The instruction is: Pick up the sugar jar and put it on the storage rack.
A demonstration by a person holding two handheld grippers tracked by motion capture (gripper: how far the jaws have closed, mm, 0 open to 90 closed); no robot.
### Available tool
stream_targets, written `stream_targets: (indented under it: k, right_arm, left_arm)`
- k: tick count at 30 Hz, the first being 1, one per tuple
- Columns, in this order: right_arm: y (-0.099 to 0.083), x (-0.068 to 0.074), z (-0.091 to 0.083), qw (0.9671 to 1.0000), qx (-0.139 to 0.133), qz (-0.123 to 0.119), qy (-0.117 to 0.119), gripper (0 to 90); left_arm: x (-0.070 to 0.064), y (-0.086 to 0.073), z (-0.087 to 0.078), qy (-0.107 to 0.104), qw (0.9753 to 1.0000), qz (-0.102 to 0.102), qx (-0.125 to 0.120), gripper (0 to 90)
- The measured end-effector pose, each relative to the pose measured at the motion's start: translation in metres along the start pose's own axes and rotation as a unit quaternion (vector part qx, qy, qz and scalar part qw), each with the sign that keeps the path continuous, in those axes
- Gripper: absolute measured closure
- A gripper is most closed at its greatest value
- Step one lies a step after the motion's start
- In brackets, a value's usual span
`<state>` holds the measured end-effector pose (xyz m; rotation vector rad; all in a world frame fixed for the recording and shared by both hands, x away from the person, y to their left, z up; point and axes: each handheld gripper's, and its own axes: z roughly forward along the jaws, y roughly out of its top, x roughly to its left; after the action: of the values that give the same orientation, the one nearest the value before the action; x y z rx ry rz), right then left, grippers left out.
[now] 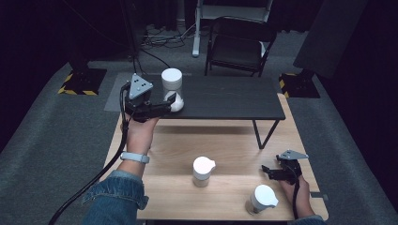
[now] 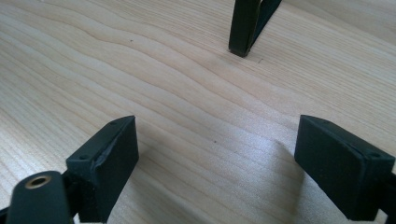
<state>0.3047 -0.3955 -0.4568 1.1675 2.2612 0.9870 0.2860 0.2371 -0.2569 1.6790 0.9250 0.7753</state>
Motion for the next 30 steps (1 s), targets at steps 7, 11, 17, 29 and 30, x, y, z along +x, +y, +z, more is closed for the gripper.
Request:
stream_targets:
  k: [7,11,17,29,30]
  right_arm:
    - [0.000,0.000,0.000,1.0000,0.001,0.001,0.001,13.4]
    - [0.000,0.000,0.000,1.0000,0.001,0.001,0.001,13.4]
    - [0.001,-0.001,0.000,1.0000,0.002,0.003,0.001,13.2]
    - [0.001,-0.001,0.000,1.0000,0.002,0.004,0.002,13.1]
    - [0.001,-0.001,0.000,1.0000,0.002,0.004,0.002,13.1]
  left_arm:
    - [0.002,-0.006,-0.009,0.002,1.0000,0.001,0.004,15.4]
    - [0.002,-0.010,-0.014,0.004,1.0000,0.003,0.001,15.4]
    - [0.001,-0.023,-0.022,0.012,0.9999,0.008,-0.004,16.3]
    - [0.001,-0.044,-0.029,0.007,0.9999,0.004,0.008,16.4]
    - [0.000,-0.046,-0.029,0.007,0.9999,0.004,0.008,16.5]
